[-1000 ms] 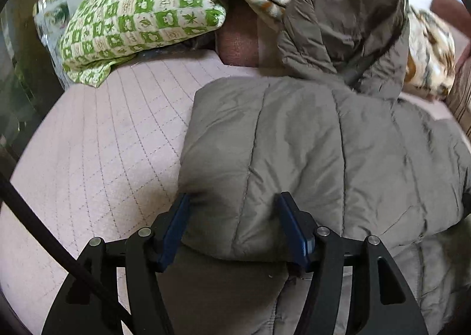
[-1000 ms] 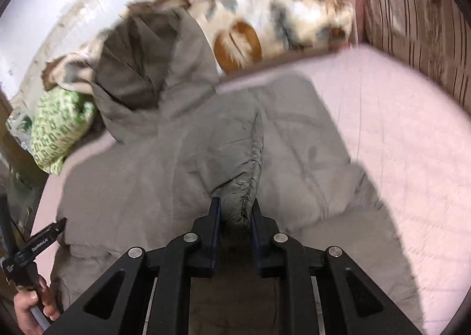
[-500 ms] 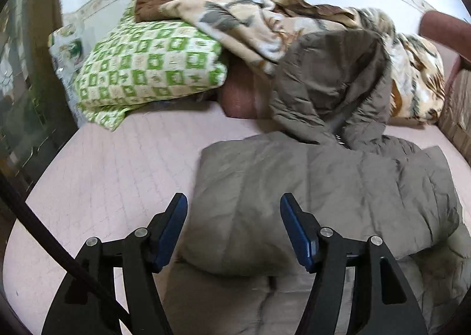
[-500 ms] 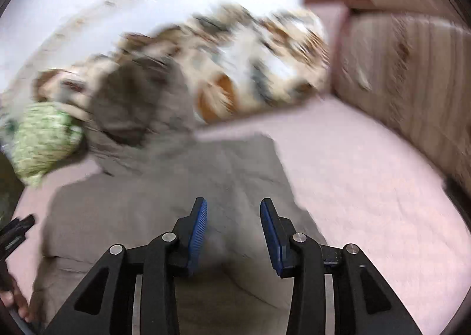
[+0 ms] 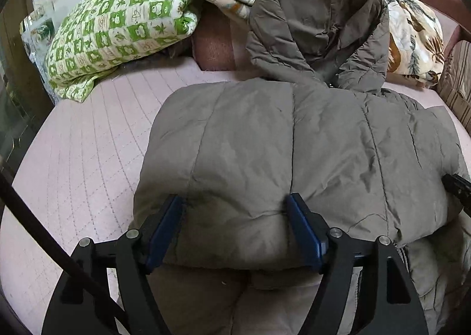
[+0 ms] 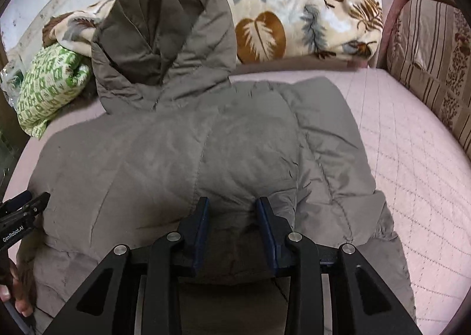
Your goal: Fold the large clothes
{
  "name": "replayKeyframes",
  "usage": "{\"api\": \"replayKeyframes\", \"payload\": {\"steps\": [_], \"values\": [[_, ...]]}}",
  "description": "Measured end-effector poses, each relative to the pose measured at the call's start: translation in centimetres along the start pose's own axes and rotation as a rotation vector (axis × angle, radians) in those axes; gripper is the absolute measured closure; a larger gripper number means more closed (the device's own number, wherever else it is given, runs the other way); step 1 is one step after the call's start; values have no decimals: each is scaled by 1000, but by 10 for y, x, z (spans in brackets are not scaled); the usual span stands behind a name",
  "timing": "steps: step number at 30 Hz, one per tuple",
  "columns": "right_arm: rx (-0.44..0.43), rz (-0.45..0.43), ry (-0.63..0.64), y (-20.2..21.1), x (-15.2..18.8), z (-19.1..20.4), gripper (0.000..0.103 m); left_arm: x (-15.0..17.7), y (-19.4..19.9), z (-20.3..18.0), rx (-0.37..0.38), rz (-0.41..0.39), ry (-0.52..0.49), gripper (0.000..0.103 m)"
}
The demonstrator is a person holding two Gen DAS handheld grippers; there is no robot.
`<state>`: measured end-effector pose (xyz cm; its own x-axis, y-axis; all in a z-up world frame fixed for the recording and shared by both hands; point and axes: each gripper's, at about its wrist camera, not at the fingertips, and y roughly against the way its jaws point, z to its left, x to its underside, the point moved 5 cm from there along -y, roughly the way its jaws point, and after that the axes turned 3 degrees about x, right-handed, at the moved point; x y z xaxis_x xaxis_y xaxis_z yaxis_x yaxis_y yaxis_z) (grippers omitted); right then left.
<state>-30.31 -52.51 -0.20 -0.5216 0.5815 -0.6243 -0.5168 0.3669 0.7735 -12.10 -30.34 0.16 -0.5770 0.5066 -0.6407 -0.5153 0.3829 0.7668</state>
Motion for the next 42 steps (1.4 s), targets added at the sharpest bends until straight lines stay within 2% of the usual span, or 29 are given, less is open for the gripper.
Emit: {"api": "replayKeyframes", "payload": {"steps": [4,7,11,14,17,21,25,34,42], "values": [[12,-7,11,4,-1,2,67,0,13,-4,-29,-46,-16,29],[14,-76,19,25,-5,6,67,-7,33,-9,-14,-116,-23,29],[-28,-170,88,49,-4,27,61,-10,50,-22,19,-171,-38,29],[-77,-138,131,44,5,42,60,-6,44,-36,27,-148,-82,29],[-88,-107,155,36,11,51,60,1,29,-43,3,-101,-111,29],[-84,-53,168,19,18,55,59,6,17,-42,14,-55,-102,29],[-91,-21,161,10,22,52,58,8,13,-39,13,-48,-93,25],[-84,-23,171,10,24,55,55,8,17,-41,-3,-74,-107,25],[-117,-85,64,30,6,33,54,5,24,-42,-14,-109,-115,25]]}}
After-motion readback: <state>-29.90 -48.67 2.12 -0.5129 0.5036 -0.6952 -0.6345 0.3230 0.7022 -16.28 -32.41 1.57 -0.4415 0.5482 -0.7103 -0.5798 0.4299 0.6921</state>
